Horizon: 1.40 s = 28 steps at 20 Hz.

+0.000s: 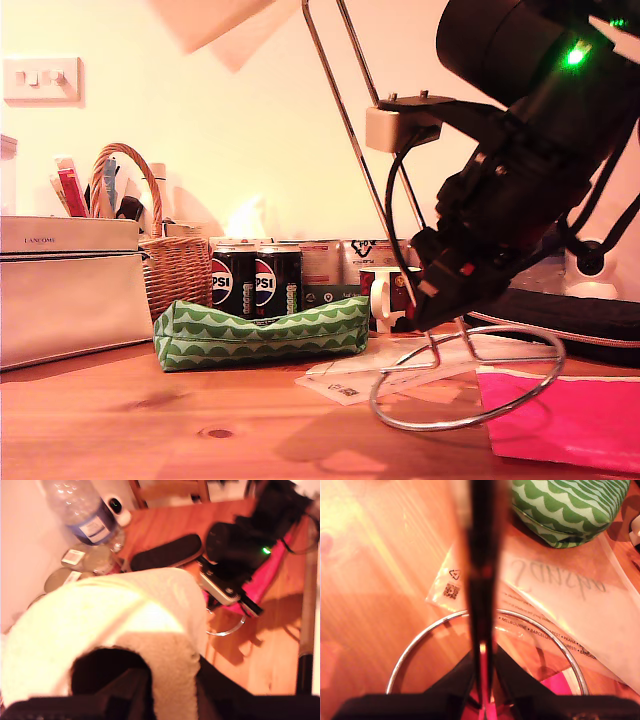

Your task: Insert the paper towel roll into the metallic stand.

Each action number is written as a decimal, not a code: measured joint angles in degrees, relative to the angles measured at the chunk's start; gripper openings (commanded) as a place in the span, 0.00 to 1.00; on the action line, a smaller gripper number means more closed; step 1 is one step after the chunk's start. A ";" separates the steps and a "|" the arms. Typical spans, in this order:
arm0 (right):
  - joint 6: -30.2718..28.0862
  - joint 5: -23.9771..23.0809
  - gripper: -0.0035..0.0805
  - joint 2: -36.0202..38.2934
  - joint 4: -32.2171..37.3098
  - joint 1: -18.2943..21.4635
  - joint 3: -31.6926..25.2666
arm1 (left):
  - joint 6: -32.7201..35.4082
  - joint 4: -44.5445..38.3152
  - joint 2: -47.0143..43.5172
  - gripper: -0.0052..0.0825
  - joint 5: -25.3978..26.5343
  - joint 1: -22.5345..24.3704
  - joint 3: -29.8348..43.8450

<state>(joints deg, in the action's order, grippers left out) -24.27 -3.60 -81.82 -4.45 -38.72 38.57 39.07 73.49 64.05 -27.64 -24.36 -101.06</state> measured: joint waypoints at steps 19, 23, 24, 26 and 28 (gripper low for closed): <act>-1.18 0.26 0.03 0.68 -0.92 3.78 0.00 | 3.19 0.17 7.28 0.04 -22.40 9.77 0.00; -1.18 0.44 0.03 0.68 -0.20 3.78 0.00 | 3.19 0.22 7.28 0.04 -22.40 9.77 0.00; -1.18 0.44 0.03 0.68 -0.13 3.76 0.00 | 3.19 0.24 7.30 0.04 -22.40 9.77 0.00; -1.18 0.44 0.03 0.68 -0.13 3.67 0.00 | 3.19 0.28 7.37 0.04 -22.58 9.75 0.00; -1.18 0.39 0.03 0.68 -0.17 3.30 0.00 | 3.19 0.74 7.89 0.04 -22.67 9.40 -0.02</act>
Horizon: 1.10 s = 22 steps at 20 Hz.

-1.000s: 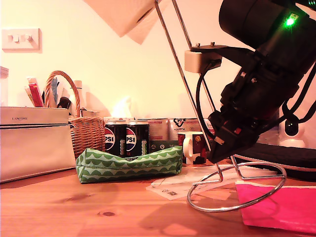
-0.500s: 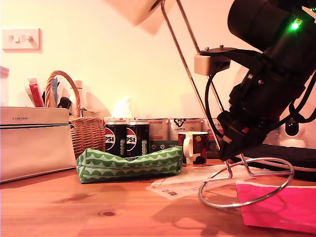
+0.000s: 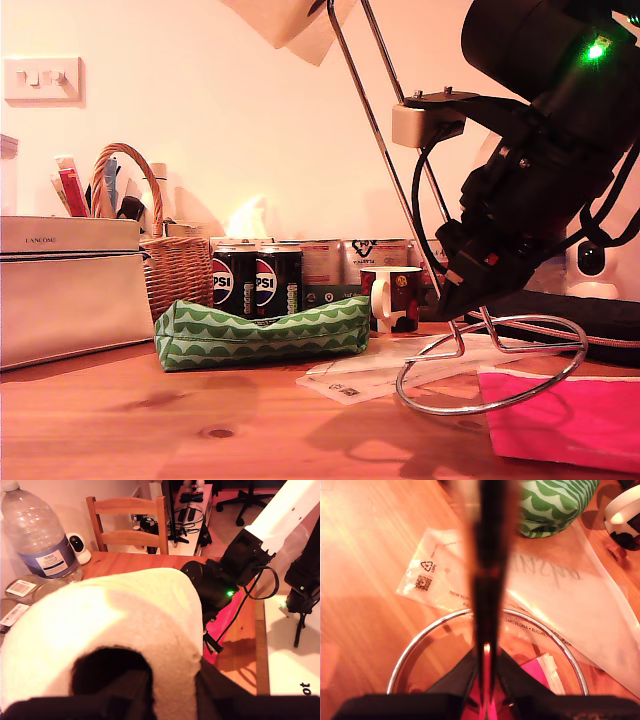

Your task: Insert the paper towel roll into the metallic stand.

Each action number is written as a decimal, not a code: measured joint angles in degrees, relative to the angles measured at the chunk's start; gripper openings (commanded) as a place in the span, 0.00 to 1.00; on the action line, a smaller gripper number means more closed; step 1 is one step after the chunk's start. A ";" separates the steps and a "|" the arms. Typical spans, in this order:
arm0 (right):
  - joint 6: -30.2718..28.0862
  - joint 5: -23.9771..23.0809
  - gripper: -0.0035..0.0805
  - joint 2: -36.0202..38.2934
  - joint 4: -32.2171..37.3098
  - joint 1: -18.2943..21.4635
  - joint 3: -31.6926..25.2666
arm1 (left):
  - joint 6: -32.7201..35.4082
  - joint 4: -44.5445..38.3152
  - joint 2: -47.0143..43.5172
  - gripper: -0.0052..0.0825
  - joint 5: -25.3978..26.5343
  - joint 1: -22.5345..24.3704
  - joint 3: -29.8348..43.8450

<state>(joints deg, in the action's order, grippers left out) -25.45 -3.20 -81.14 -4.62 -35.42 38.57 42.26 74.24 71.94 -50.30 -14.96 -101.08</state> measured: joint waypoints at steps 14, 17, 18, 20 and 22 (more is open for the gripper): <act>4.11 6.51 0.03 0.00 4.92 -2.12 0.42 | -3.08 0.15 2.71 0.04 16.46 -7.08 -0.83; 4.20 6.64 0.03 0.00 6.27 -2.58 0.42 | -4.44 1.09 2.34 0.04 17.59 -7.93 -1.03; 4.17 6.78 0.03 0.00 6.40 -2.75 0.42 | -4.57 1.68 2.36 0.04 18.16 -7.93 -1.03; 4.00 7.13 0.03 0.00 7.89 -2.97 0.42 | -6.45 2.71 2.40 0.04 18.91 -7.93 -1.03; 3.98 7.76 0.03 0.00 10.97 -2.97 0.42 | -7.37 2.75 2.40 0.04 19.80 -8.04 -1.03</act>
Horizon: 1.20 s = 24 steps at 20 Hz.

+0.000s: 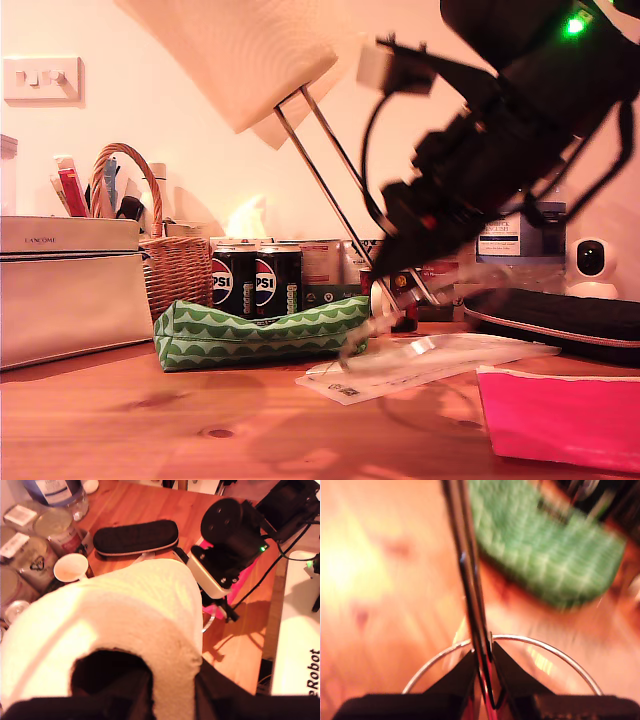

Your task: Insert the paper towel roll into the metallic stand.

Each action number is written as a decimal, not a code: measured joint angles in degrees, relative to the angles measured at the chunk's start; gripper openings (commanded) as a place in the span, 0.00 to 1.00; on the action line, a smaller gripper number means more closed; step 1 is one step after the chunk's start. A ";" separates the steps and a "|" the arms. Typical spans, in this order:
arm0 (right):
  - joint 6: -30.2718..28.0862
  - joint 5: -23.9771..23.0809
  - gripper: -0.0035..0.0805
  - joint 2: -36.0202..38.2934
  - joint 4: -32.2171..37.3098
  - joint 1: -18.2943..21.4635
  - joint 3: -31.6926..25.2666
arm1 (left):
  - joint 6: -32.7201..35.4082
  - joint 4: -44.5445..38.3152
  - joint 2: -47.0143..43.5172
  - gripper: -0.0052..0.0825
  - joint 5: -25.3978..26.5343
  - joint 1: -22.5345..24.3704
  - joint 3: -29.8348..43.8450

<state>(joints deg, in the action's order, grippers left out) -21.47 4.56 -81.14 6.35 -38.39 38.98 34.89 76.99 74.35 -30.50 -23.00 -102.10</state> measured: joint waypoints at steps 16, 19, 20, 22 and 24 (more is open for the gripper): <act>7.91 12.24 0.03 -6.47 28.15 -1.38 -2.93 | -3.48 -2.71 0.17 0.04 16.96 -6.51 0.00; 11.47 12.28 0.03 -10.01 33.92 -3.10 -4.26 | -3.76 -1.95 1.03 0.04 19.10 -6.78 0.00; 12.50 12.26 0.03 -11.34 35.32 -3.34 -4.26 | -3.89 -2.01 1.55 0.04 20.11 -7.19 0.00; 14.21 12.39 0.03 -14.32 38.32 -3.39 -4.28 | -4.07 -2.23 3.06 0.04 21.70 -8.22 0.00; 16.48 12.46 0.03 -17.49 41.83 -3.39 -4.33 | -4.17 -2.58 4.90 0.04 23.85 -9.35 0.00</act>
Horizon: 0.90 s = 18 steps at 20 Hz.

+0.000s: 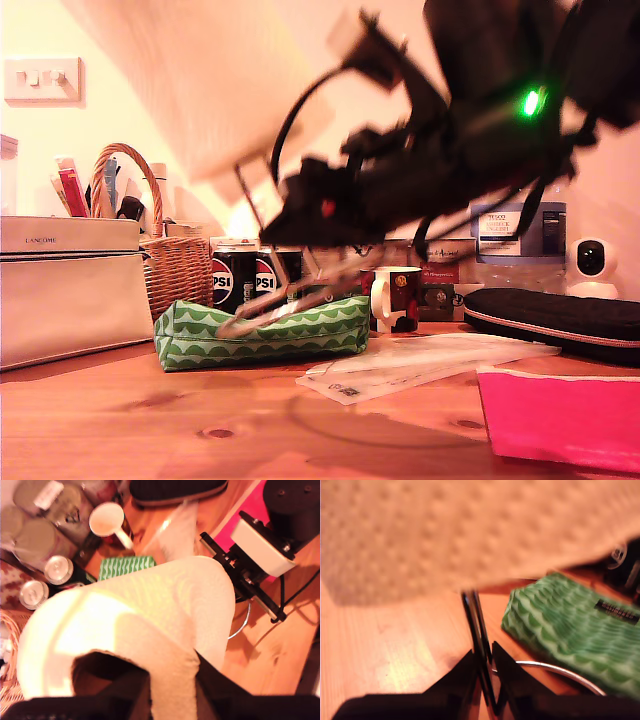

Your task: Insert the paper towel roll into the metallic stand.

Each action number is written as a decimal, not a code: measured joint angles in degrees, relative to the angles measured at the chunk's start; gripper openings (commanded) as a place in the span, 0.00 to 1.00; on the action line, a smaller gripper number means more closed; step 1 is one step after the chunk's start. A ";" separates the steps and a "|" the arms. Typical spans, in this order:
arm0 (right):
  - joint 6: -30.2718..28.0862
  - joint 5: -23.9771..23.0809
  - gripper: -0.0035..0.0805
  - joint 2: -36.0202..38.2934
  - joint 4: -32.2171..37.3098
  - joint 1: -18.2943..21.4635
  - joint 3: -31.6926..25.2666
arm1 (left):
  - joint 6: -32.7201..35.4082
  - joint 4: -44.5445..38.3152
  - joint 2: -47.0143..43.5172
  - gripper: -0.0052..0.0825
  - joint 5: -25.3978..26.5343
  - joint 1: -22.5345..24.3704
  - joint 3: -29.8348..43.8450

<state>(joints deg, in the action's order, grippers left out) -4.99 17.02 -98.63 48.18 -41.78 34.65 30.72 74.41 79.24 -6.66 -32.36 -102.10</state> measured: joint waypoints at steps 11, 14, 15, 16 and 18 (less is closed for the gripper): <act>4.13 0.04 0.03 -9.53 9.01 -0.37 0.09 | 0.00 -0.70 4.85 0.04 3.15 -1.62 0.13; 4.35 0.04 0.03 -9.97 7.98 -0.35 0.15 | -0.28 -0.76 5.90 0.04 3.21 -1.92 0.13; 4.33 0.02 0.03 -9.97 7.26 -0.35 0.17 | -0.33 -0.76 6.23 0.04 3.32 -2.19 0.13; 3.89 0.02 0.03 -9.97 6.56 -0.33 0.26 | -0.35 -0.83 6.56 0.04 3.34 -2.51 0.13; 3.50 0.04 0.03 -9.86 5.09 -0.20 0.81 | -0.33 -1.07 6.64 0.04 3.69 -3.04 0.13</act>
<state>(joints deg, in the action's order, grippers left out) -1.50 17.06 -108.49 53.28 -41.98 35.46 30.39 73.34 85.89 -2.96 -35.40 -101.97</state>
